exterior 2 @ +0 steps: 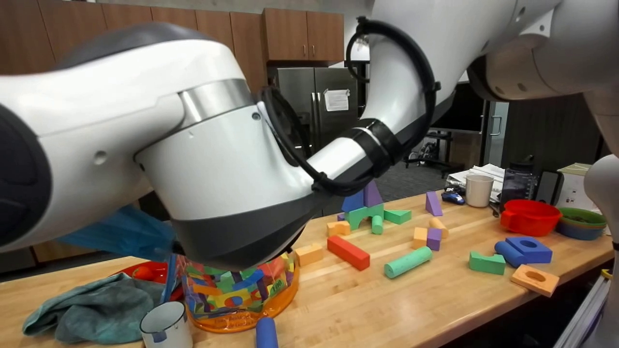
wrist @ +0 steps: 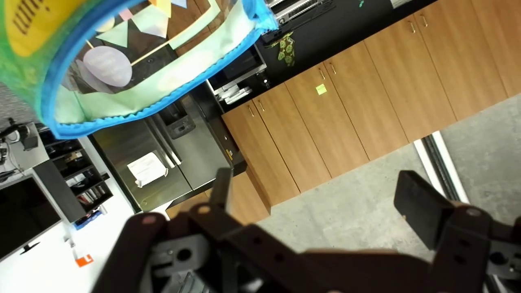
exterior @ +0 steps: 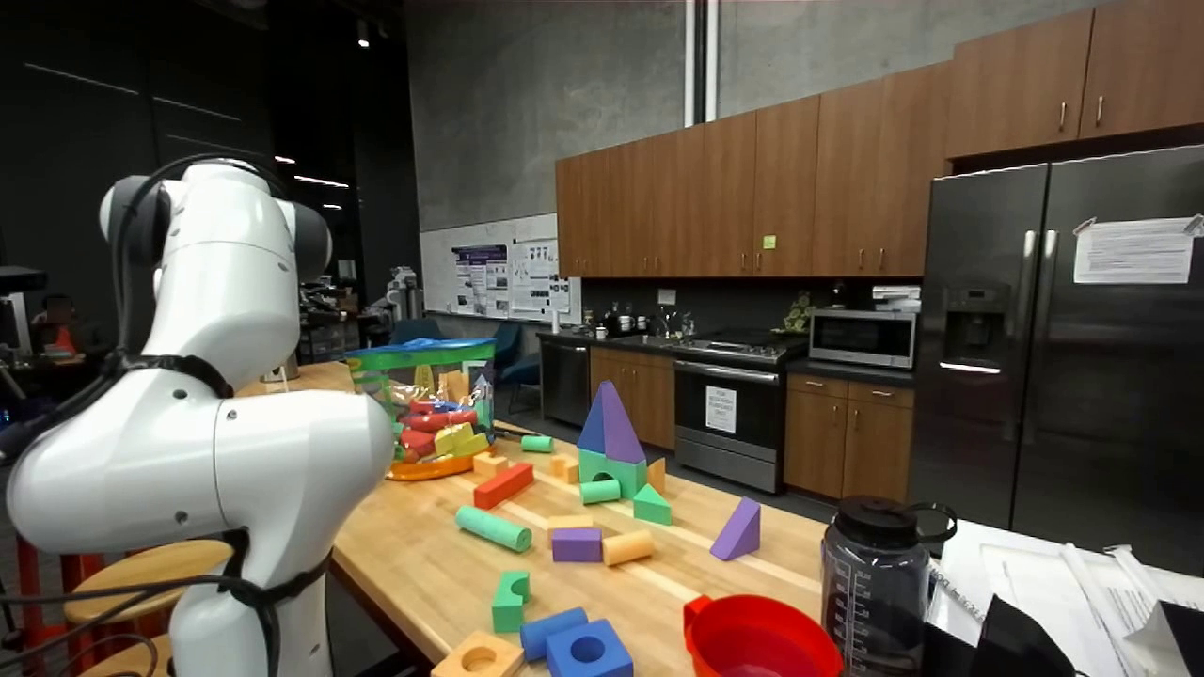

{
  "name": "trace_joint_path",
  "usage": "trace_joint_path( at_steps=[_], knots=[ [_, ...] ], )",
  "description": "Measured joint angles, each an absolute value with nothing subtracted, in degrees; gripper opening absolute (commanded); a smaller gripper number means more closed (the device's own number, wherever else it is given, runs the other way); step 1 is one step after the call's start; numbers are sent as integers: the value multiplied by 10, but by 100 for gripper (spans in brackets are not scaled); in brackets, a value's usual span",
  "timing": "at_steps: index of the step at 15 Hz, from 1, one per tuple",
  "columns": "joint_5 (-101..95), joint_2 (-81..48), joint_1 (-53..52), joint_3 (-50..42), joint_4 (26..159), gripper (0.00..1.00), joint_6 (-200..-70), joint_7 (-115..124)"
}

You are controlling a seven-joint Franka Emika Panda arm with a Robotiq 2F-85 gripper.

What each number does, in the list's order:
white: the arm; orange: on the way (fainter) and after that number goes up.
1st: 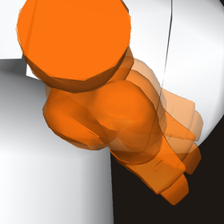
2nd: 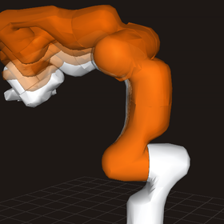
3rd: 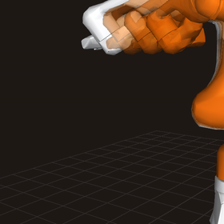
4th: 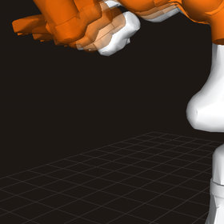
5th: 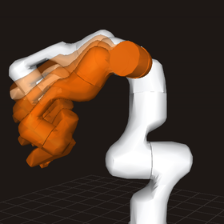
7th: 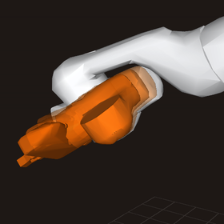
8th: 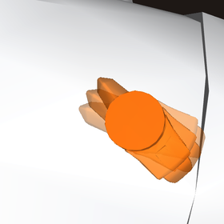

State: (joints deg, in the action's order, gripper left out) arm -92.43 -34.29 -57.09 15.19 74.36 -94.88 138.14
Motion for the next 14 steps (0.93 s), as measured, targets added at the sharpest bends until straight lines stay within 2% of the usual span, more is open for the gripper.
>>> trace_joint_path(
  at_steps=[5, 14],
  knots=[
    [-924, -362, -572, 149, 729, 100, -946, 1351],
    [-969, -434, -563, 80, 566, 100, -946, 1333]
  ],
)
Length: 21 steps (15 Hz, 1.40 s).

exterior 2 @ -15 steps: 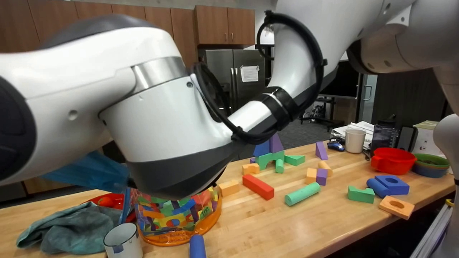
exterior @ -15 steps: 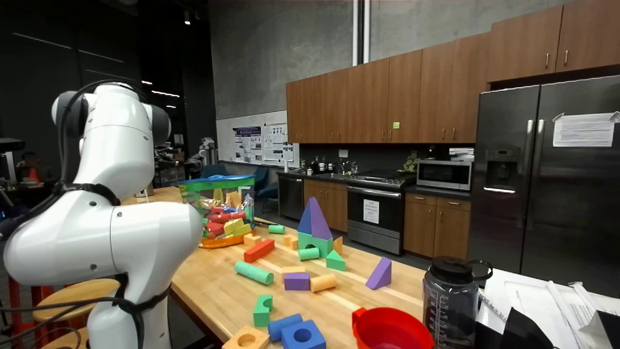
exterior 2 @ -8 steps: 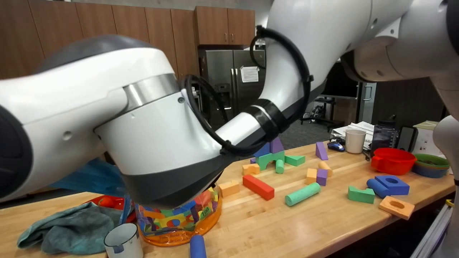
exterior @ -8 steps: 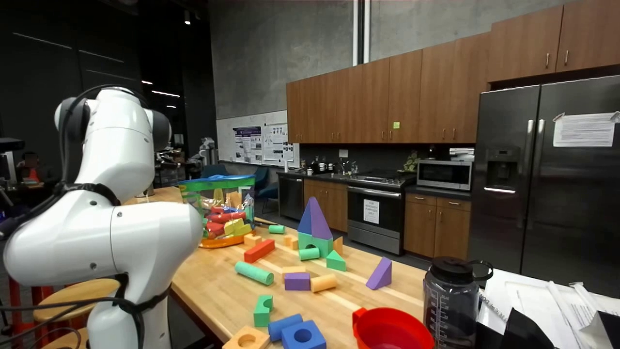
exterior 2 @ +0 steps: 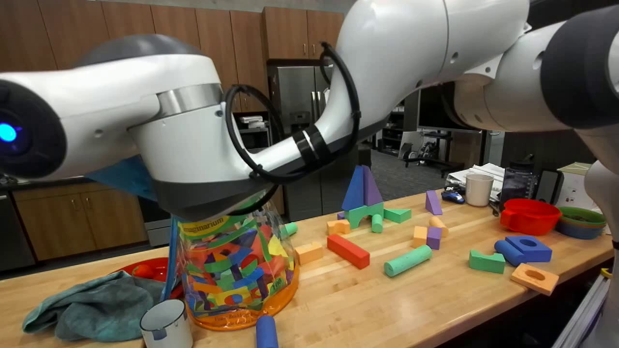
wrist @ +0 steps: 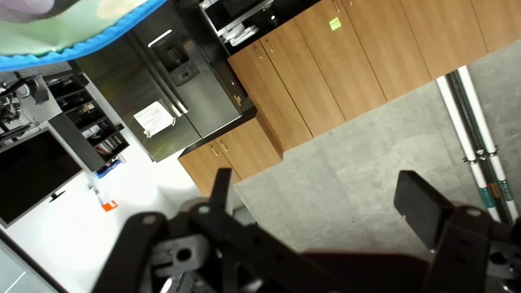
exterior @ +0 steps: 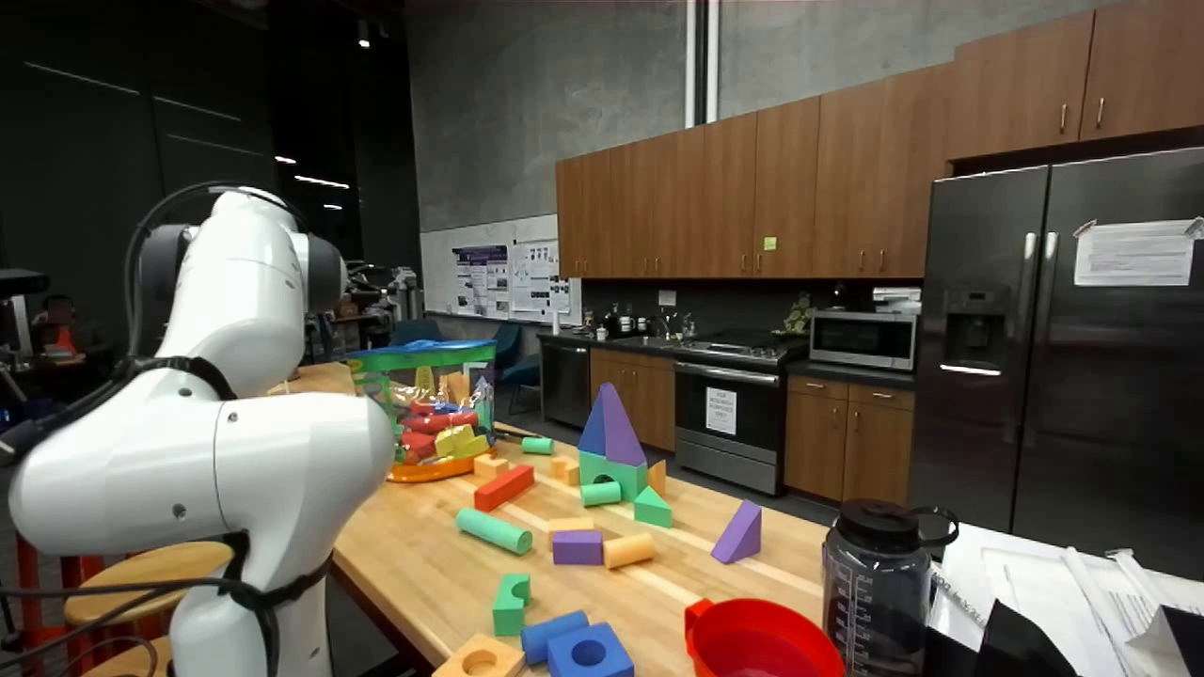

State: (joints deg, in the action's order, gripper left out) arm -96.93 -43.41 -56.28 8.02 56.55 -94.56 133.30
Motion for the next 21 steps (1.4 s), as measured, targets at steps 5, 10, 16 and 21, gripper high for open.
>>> trace_joint_path(
  at_steps=[5, 10, 16, 21],
  knots=[
    [-932, -445, -539, 62, 524, 100, -880, 1221],
    [-912, -456, -542, 54, 503, 100, -799, 1107],
    [-897, -466, -542, 54, 502, 100, -718, 974],
    [-854, -490, -533, 59, 510, 100, -691, 874]
  ],
)
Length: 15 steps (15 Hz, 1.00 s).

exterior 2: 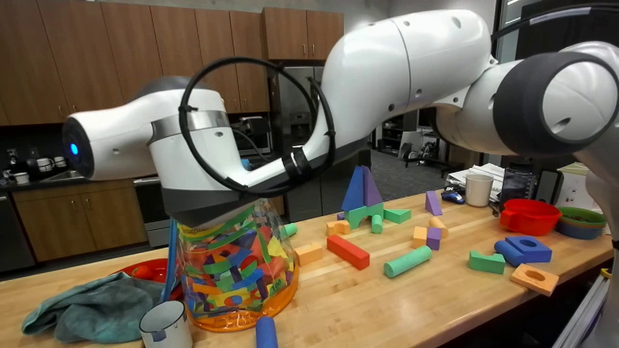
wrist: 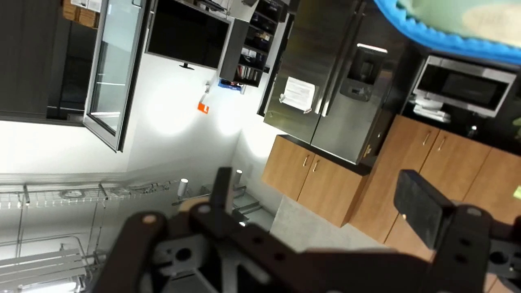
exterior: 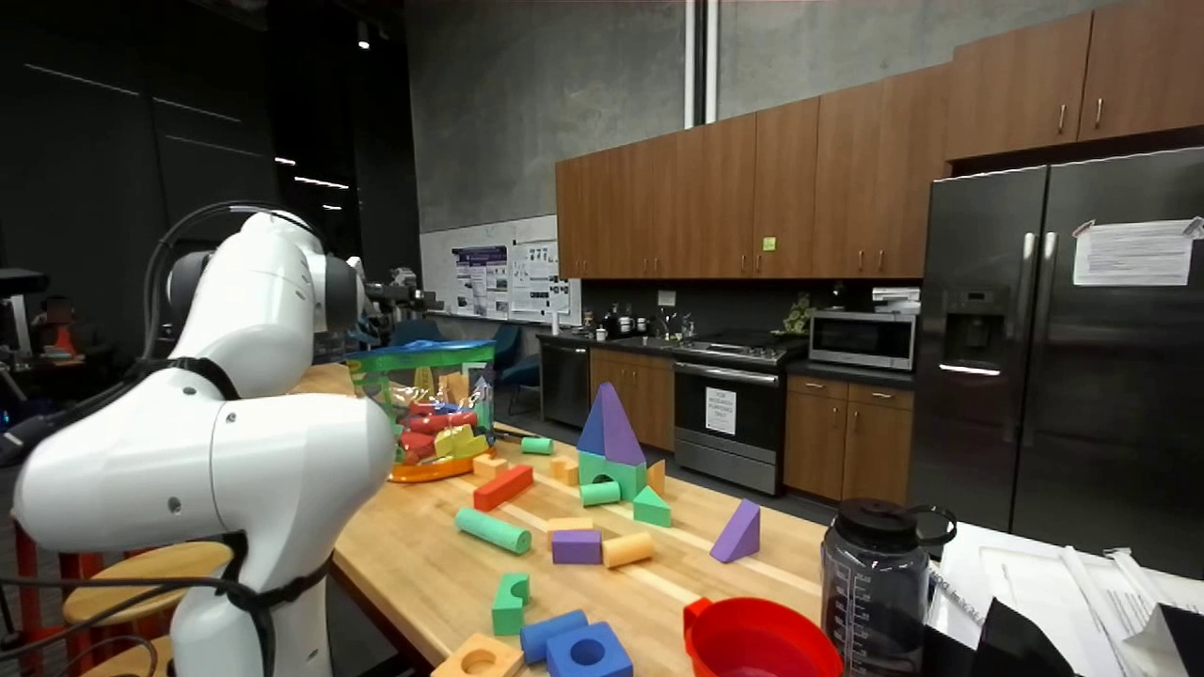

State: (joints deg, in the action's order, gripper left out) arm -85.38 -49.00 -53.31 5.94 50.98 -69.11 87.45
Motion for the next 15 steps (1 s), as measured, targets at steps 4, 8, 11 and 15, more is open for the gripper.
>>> trace_joint_path(
  at_steps=[4, 8, 11, 15],
  knots=[
    [-826, -504, -530, 67, 521, 100, -684, 846],
    [-825, -507, -530, 74, 520, 100, -687, 848],
    [-825, -507, -529, 74, 520, 100, -687, 848],
    [-830, -508, -529, 72, 519, 100, -687, 849]
  ],
)
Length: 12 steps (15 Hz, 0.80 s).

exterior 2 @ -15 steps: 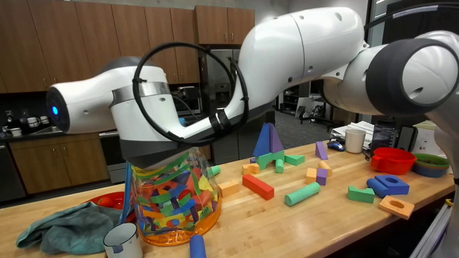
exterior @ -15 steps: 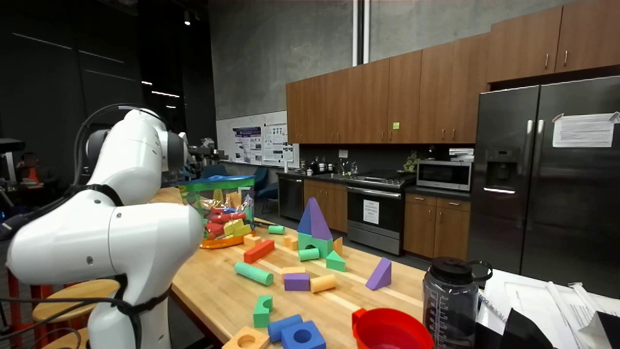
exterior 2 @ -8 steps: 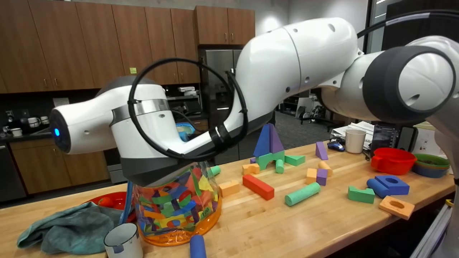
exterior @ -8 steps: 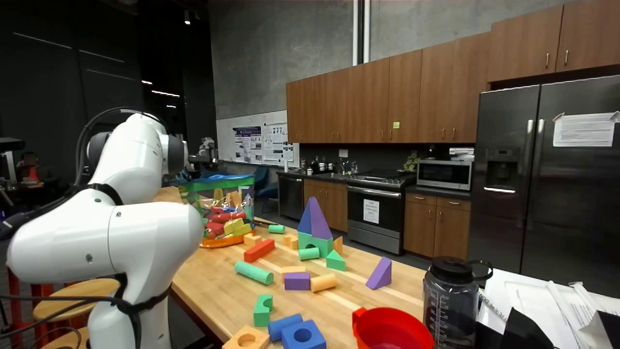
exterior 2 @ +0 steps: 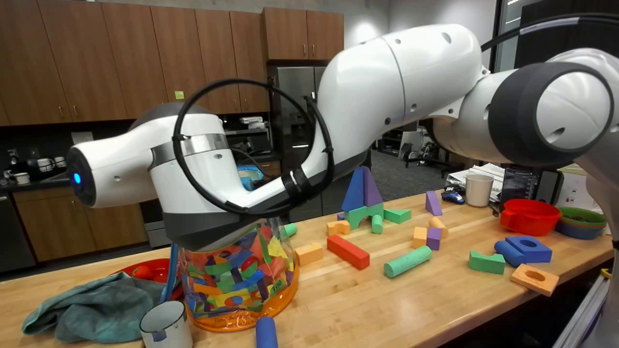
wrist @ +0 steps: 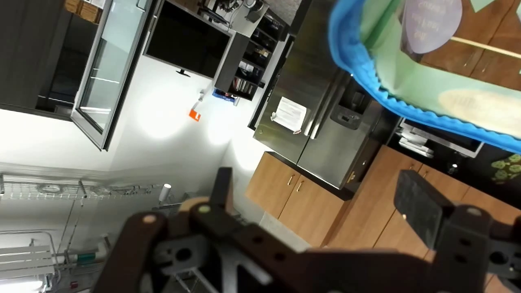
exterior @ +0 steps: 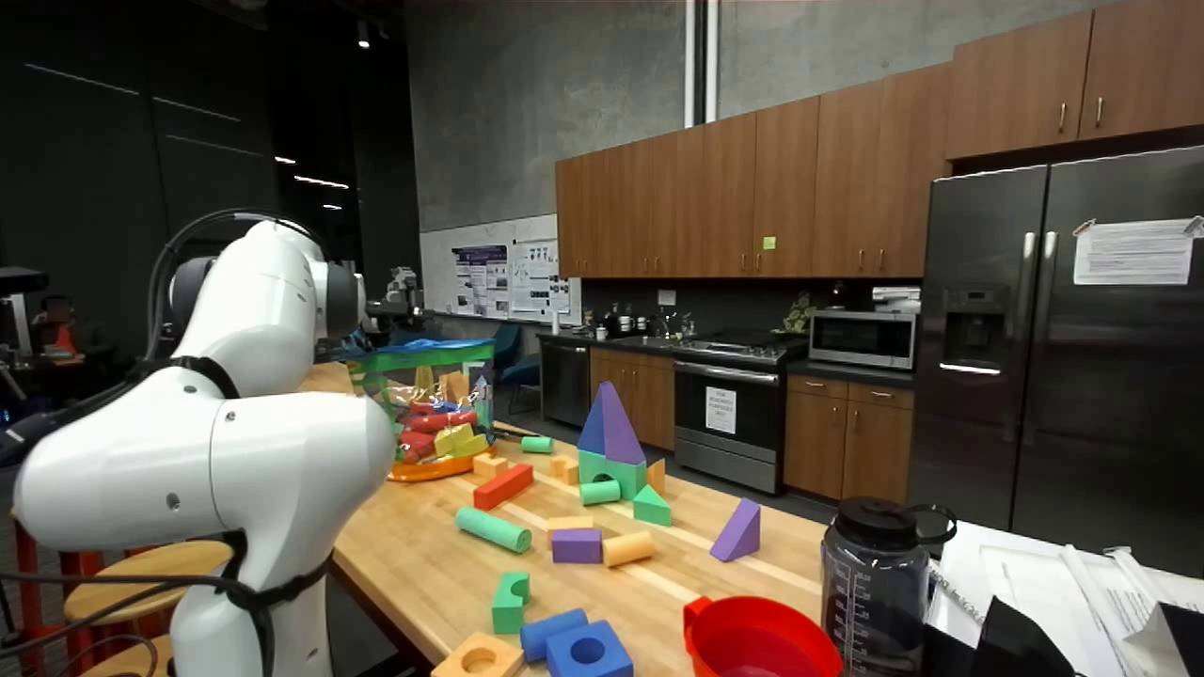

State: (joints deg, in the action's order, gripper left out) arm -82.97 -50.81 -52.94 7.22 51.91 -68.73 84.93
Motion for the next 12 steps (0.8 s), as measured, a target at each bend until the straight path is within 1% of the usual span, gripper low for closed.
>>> trace_joint_path(
  at_steps=[2, 8, 12],
  knots=[
    [-837, -512, -530, 62, 506, 100, -687, 866],
    [-838, -527, -522, 3, 394, 100, -685, 929],
    [-838, -540, -504, -11, 357, 100, -675, 976]
  ],
)
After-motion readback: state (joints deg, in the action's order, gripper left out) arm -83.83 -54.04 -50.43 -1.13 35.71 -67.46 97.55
